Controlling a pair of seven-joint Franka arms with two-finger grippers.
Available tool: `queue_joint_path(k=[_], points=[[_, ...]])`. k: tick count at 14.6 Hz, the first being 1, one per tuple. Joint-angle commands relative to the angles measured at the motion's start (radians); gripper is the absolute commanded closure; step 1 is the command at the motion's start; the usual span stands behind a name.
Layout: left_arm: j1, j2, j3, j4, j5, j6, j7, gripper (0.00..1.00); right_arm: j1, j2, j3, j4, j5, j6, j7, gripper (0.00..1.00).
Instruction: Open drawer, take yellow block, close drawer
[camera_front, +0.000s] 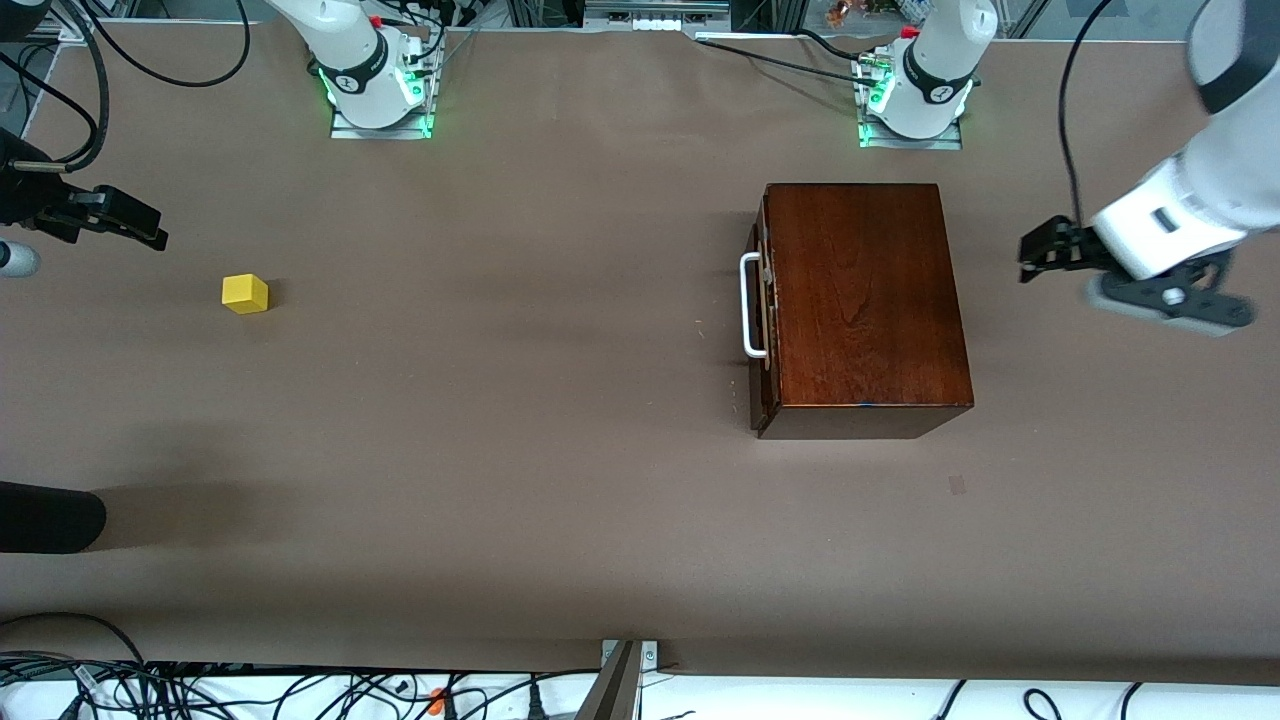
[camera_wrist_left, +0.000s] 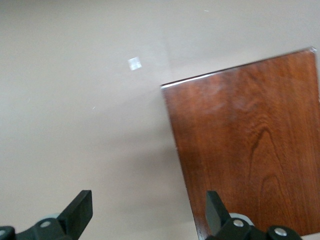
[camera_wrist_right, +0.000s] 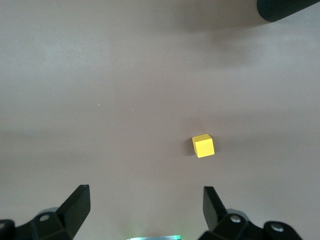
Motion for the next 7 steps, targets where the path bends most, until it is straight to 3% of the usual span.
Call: queue_joint_path(k=[1,7], points=[[0.030,-0.064,-0.006,-0.060,-0.021,0.033,-0.095,0.00,-0.011,-0.011,0.011,0.002,0.000,-0.012,0.013,0.00],[0.019,-0.088,0.028,-0.060,-0.024,0.027,-0.145,0.00,-0.011,-0.011,0.011,-0.002,-0.001,-0.012,0.013,0.00]])
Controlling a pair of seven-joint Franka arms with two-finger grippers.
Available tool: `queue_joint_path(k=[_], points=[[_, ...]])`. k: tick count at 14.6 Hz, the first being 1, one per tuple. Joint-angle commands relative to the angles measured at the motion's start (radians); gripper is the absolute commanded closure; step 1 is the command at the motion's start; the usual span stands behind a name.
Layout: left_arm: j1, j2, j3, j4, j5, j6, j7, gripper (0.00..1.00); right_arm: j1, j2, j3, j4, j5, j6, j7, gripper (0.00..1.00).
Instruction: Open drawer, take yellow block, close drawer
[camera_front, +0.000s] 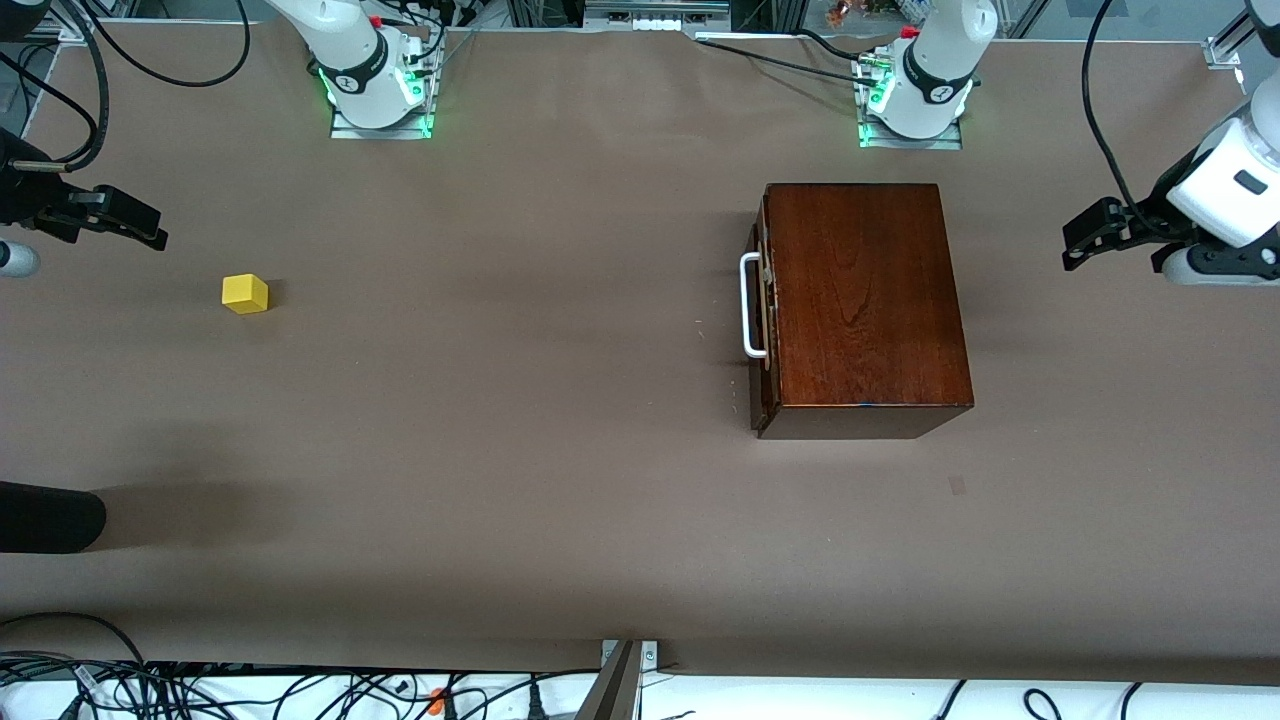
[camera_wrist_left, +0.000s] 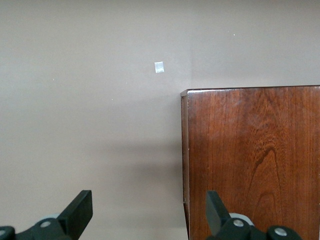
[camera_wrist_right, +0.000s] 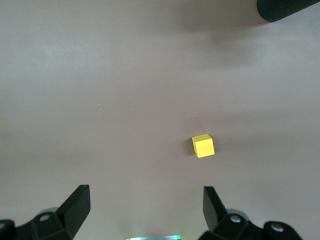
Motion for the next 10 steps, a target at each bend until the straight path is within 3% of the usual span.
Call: queue_joint_path(k=[1,10], points=[[-0.017,-0.021,0.019,-0.030,-0.019,0.009,-0.012,0.00,-0.011,-0.011,0.011,-0.002,-0.001,-0.011,0.013,0.00],[-0.023,-0.016,0.019,-0.024,-0.013,-0.004,-0.015,0.00,-0.011,-0.011,0.011,-0.002,-0.001,-0.011,0.013,0.00]])
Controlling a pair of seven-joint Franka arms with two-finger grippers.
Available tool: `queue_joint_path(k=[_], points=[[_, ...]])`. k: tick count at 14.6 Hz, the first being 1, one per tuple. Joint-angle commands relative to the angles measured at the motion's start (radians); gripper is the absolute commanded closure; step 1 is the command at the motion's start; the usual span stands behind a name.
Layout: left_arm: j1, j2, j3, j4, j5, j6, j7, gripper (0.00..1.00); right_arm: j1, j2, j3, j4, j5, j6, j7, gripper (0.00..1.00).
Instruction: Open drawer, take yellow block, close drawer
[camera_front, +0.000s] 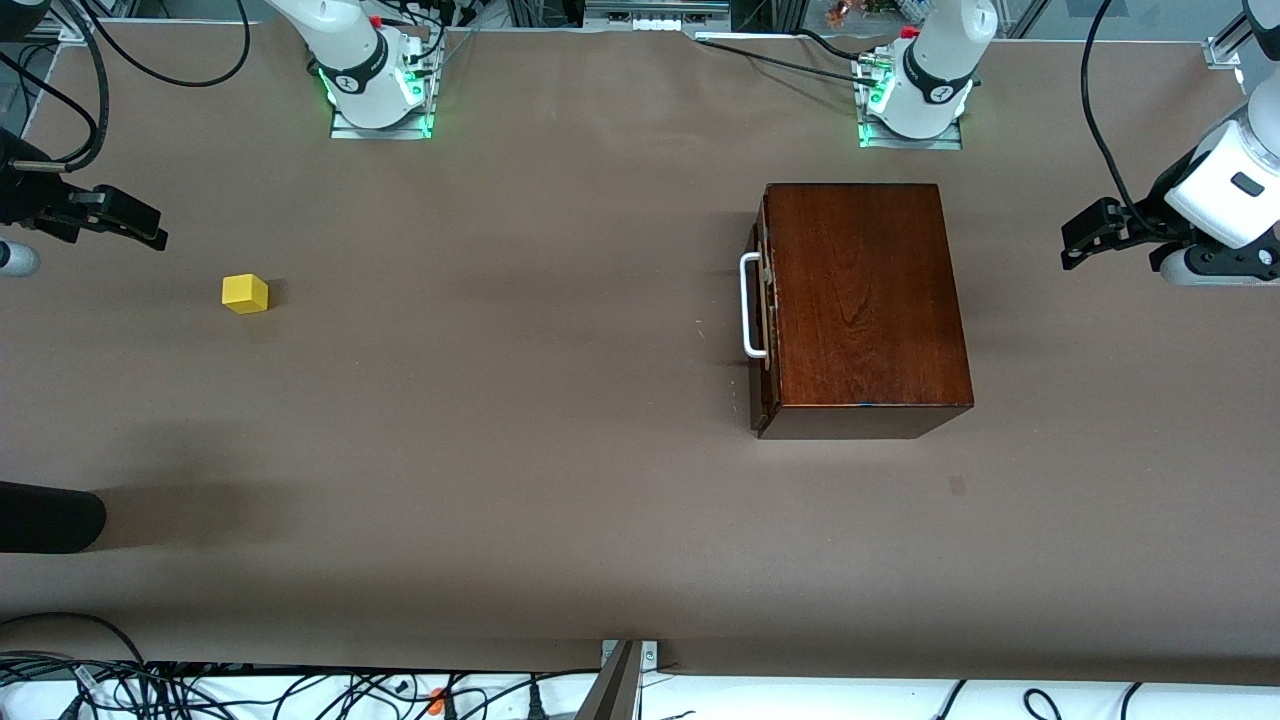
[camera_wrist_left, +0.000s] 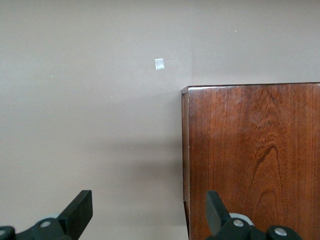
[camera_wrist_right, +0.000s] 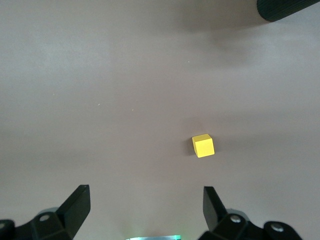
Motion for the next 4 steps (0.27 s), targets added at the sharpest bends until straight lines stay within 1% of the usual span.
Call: queue_joint_path(k=[1,4], points=[[-0.009,-0.016,0.012,-0.014,-0.013,-0.002,-0.011,0.00,-0.011,-0.011,0.011,-0.002,-0.001,-0.011,0.013,0.00],[-0.001,-0.013,0.012,-0.014,-0.016,-0.004,-0.011,0.00,-0.011,-0.012,0.011,-0.002,-0.001,-0.011,0.013,0.00]])
